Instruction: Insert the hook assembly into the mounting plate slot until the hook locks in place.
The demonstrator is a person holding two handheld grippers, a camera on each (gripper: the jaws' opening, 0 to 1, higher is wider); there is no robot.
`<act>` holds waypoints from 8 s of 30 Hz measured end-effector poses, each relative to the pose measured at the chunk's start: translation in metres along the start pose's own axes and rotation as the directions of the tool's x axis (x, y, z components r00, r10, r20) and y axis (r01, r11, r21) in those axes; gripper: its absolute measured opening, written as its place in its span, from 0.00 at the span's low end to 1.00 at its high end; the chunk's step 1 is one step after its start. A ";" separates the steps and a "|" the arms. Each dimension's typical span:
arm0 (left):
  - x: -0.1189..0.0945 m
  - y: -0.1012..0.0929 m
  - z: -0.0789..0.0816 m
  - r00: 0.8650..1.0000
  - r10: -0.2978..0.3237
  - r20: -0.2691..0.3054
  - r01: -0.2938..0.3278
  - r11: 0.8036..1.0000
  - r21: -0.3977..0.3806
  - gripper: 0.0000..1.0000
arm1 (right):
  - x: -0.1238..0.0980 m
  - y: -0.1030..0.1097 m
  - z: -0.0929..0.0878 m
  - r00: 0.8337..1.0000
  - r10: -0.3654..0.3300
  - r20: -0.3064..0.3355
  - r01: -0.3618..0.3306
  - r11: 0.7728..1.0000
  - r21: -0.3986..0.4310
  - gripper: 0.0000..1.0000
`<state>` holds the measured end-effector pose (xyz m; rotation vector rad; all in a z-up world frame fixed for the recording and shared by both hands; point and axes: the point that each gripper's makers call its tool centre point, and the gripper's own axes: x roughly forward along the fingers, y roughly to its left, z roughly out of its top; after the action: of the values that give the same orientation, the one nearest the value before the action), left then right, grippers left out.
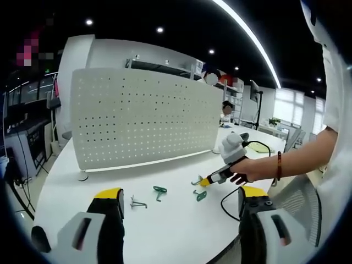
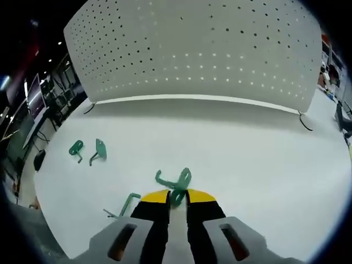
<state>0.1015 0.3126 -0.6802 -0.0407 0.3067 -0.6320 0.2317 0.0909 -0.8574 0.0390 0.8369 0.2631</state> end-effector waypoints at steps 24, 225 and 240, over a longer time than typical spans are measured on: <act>0.002 -0.005 0.009 0.999 -0.022 0.038 0.022 1.000 -0.008 0.88 | -0.016 0.011 0.018 0.995 0.019 0.093 -0.013 0.998 -0.058 0.02; 0.030 0.071 0.091 0.978 0.086 0.188 -0.040 0.971 -0.235 0.02 | -0.203 0.188 0.068 0.707 0.500 0.500 -0.253 0.839 -0.482 0.13; 0.051 0.101 0.108 0.970 0.178 0.168 -0.142 0.968 -0.208 0.02 | -0.206 0.169 0.067 0.714 0.456 0.532 -0.218 0.866 -0.450 0.15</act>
<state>0.2301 0.3580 -0.6044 -0.2592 0.1883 -0.4312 0.1126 0.2084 -0.6390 -0.0594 0.0874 0.7164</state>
